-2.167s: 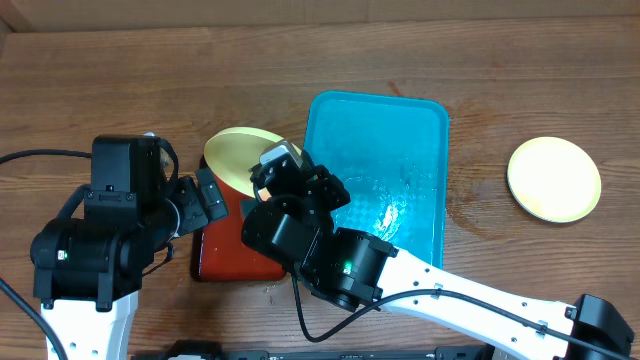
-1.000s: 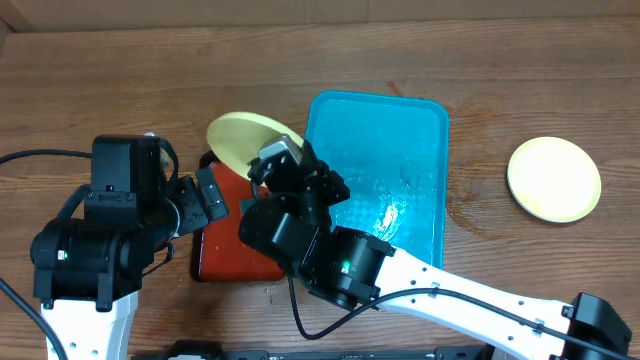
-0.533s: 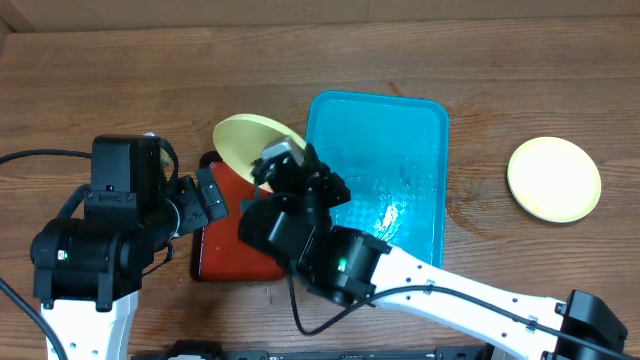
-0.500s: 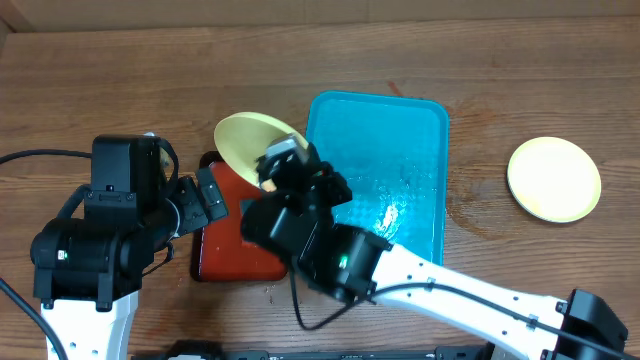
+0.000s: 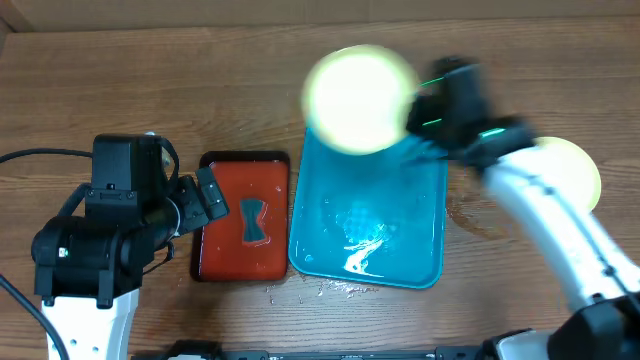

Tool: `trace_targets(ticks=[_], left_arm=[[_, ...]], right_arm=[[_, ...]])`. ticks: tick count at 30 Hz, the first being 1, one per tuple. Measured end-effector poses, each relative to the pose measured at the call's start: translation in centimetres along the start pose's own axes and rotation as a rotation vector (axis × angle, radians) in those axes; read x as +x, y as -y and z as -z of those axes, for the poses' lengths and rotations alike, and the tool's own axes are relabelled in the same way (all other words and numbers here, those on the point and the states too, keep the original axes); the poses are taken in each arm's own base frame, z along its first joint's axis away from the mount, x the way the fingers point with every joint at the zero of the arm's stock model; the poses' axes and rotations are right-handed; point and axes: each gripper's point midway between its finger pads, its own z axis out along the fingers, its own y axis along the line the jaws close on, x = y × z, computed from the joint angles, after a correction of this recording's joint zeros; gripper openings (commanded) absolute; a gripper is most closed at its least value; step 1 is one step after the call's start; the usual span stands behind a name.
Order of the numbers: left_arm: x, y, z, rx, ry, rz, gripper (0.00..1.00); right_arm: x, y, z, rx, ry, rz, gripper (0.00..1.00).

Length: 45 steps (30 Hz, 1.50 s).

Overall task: Clean dirty plates on tray and stack at the side
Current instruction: 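Carry the yellow plate right and stack it on the plate pile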

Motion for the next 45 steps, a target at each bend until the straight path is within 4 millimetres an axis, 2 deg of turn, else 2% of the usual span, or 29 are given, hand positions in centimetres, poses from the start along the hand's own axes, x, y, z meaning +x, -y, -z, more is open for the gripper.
trace_targets(ticks=[2, 4, 5, 7, 10, 14, 18, 19, 20, 22, 23, 26, 28, 30, 31, 34, 35, 36, 37, 38, 39, 40, 41, 45], left_arm=[[0.0, 0.0, 0.0, -0.001, -0.001, 0.000, 1.00], [0.0, 0.0, -0.1, -0.002, -0.004, 0.000, 1.00], [0.0, 0.0, -0.2, -0.003, -0.005, 0.000, 1.00], [0.0, 0.0, -0.2, -0.004, -0.008, 0.000, 1.00], [0.0, 0.0, -0.3, -0.006, -0.012, -0.001, 1.00], [-0.1, 0.0, -0.5, -0.008, -0.016, -0.001, 1.00], [-0.1, 0.1, -0.6, -0.011, -0.021, -0.001, 1.00], [-0.1, 0.1, -0.7, -0.011, -0.022, -0.001, 1.00], [-0.1, 0.1, -0.7, -0.012, -0.023, -0.001, 1.00], [-0.1, 0.1, -0.8, -0.014, -0.027, -0.001, 1.00], [-0.1, 0.1, -0.8, -0.014, -0.028, -0.001, 1.00], [-0.1, 0.1, -0.9, -0.016, -0.031, -0.001, 1.00], [-0.1, 0.1, -1.0, -0.017, -0.033, -0.002, 1.00], [-0.1, 0.1, -1.0, -0.018, -0.035, -0.002, 1.00], [-0.1, 0.1, -1.1, -0.019, -0.037, -0.002, 1.00], [-0.1, 0.1, -1.3, -0.022, -0.042, -0.002, 1.00], [-0.1, 0.1, -1.3, -0.022, -0.044, -0.002, 1.00], [-0.1, 0.1, -1.4, -0.024, -0.046, -0.002, 1.00], [-0.1, 0.1, -1.5, -0.025, -0.050, -0.002, 1.00], [-0.1, 0.1, -1.5, -0.026, -0.051, -0.002, 1.00], [-0.1, 0.1, -1.6, -0.028, -0.054, -0.002, 1.00], [-0.1, 0.1, -1.7, -0.029, -0.056, -0.003, 1.00], [-0.1, 0.2, -1.7, -0.030, -0.058, -0.003, 1.00], [-0.1, 0.2, -2.1, -0.036, -0.069, -0.003, 1.00]], right_arm=[[-2.5, 5.9, 1.2, 0.056, -0.002, -0.163, 0.04], [-4.0, 12.8, 2.9, 0.137, 0.003, -0.341, 0.04], [-4.3, 16.3, 3.9, 0.178, 0.005, -0.429, 0.04], [-4.3, 21.5, 5.7, 0.239, 0.010, -0.571, 0.04], [-3.2, 27.5, 7.3, 0.308, -0.001, -0.723, 0.04], [-1.4, 32.5, 7.0, 0.400, -0.044, -0.818, 0.04], [0.5, 34.7, 4.9, 0.465, -0.128, -0.844, 0.04], [1.1, 35.0, 4.3, 0.477, -0.153, -0.848, 0.10], [1.4, 35.3, 4.0, 0.486, -0.169, -0.854, 0.38], [1.9, 35.3, 3.6, 0.492, -0.194, -0.849, 0.56], [2.0, 35.1, 3.5, 0.490, -0.200, -0.846, 0.59], [1.9, 34.2, 3.6, 0.458, -0.213, -0.829, 0.60], [1.4, 33.0, 3.8, 0.413, -0.207, -0.801, 0.59], [0.2, 30.5, 4.6, 0.336, -0.179, -0.749, 0.60], [-0.6, 28.7, 5.2, 0.288, -0.156, -0.705, 0.59], [-2.7, 21.2, 8.0, 0.139, -0.076, -0.493, 0.59], [-2.8, 17.8, 9.3, 0.083, -0.049, -0.386, 0.60], [-2.7, 15.7, 10.2, 0.047, -0.036, -0.322, 0.61], [-2.4, 12.4, 11.4, -0.009, -0.017, -0.220, 0.64], [-1.7, 9.5, 12.7, -0.065, -0.002, -0.129, 0.89], [-0.9, 6.8, 13.8, -0.120, 0.007, -0.049, 1.00], [0.3, 4.2, 15.1, -0.176, 0.016, 0.044, 1.00], [1.2, 2.5, 16.0, -0.218, 0.021, 0.106, 1.00], [5.1, -2.9, 18.7, -0.366, 0.007, 0.304, 1.00]])
